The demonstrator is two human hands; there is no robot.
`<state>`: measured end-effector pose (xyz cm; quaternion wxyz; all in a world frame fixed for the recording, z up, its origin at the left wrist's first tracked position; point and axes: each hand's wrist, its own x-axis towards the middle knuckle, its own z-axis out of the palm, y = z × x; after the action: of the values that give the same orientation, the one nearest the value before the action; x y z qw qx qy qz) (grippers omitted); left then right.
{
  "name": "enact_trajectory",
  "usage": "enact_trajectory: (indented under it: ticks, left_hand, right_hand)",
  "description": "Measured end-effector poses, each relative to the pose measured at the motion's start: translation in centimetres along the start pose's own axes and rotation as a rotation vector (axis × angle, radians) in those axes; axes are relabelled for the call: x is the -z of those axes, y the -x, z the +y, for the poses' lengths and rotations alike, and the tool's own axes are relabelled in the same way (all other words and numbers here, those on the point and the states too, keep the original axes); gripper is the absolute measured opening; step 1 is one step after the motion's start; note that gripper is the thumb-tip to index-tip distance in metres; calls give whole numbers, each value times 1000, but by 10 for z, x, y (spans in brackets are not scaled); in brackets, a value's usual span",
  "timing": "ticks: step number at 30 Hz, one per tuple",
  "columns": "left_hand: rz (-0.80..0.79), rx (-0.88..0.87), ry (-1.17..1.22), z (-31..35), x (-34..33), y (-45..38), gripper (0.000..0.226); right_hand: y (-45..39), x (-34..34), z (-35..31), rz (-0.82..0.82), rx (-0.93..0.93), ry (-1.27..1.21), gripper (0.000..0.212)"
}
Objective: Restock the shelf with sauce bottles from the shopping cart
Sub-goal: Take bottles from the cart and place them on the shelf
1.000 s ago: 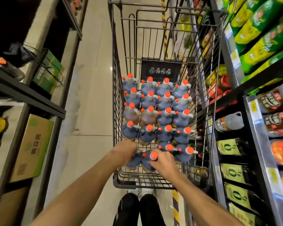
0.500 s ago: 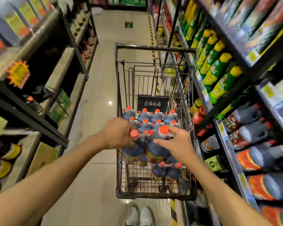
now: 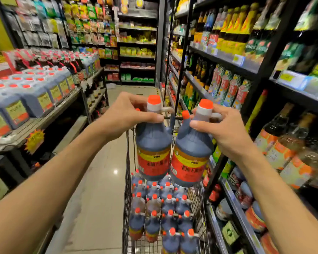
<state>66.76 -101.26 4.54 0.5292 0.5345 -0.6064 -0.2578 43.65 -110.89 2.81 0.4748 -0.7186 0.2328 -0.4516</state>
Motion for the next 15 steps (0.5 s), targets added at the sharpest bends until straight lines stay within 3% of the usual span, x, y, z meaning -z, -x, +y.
enact_trajectory:
  ticks: [6, 10, 15]
  left_hand:
    - [27, -95, 173, 42, -14, -4, 13]
    - [-71, -164, 232, 61, -17, -2, 26]
    - [-234, -231, 326, 79, -26, 4, 13]
  right_hand:
    - [9, 17, -71, 43, 9, -69, 16]
    - [36, 17, -102, 119, 51, 9, 13]
    - [74, 9, -130, 277, 49, 101, 16]
